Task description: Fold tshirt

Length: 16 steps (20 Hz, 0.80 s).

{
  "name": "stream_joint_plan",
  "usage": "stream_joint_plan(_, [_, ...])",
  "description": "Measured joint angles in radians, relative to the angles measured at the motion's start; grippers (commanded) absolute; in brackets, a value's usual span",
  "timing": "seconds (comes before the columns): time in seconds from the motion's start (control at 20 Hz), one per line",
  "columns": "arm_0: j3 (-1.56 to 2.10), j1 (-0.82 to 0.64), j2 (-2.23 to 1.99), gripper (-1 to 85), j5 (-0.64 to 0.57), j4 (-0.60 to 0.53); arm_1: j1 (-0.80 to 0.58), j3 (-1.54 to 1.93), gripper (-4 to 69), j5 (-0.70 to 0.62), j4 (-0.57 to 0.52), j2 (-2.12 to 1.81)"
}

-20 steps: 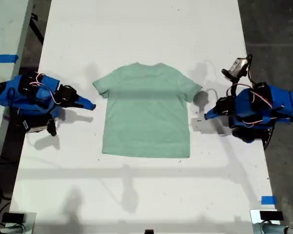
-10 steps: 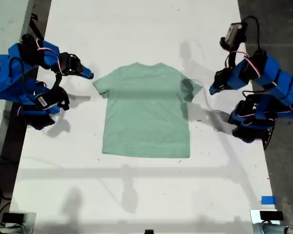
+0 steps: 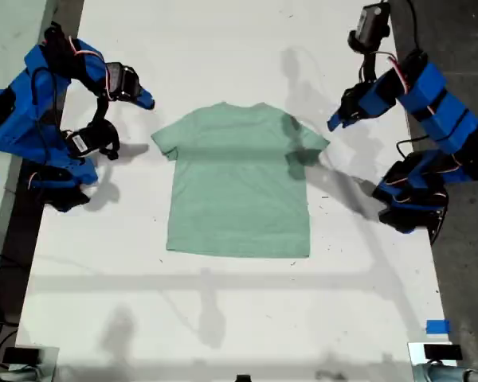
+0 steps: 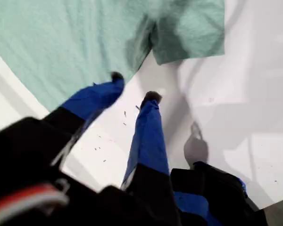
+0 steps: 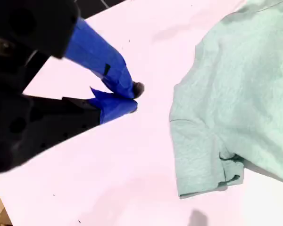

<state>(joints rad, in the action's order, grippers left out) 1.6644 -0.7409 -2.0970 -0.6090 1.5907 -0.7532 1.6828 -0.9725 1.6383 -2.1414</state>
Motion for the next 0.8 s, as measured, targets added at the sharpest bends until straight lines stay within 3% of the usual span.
stream_joint_plan(0.3, [0.0, 0.0, 0.0, 0.6, 0.0, -0.002, -0.1, 0.069, 31.3, -0.126, -0.038, 0.002])
stream_joint_plan(0.8, [0.043, 0.0, 0.002, 0.6, 0.0, -0.038, -0.215, 0.428, 32.0, -0.247, -0.551, 0.293])
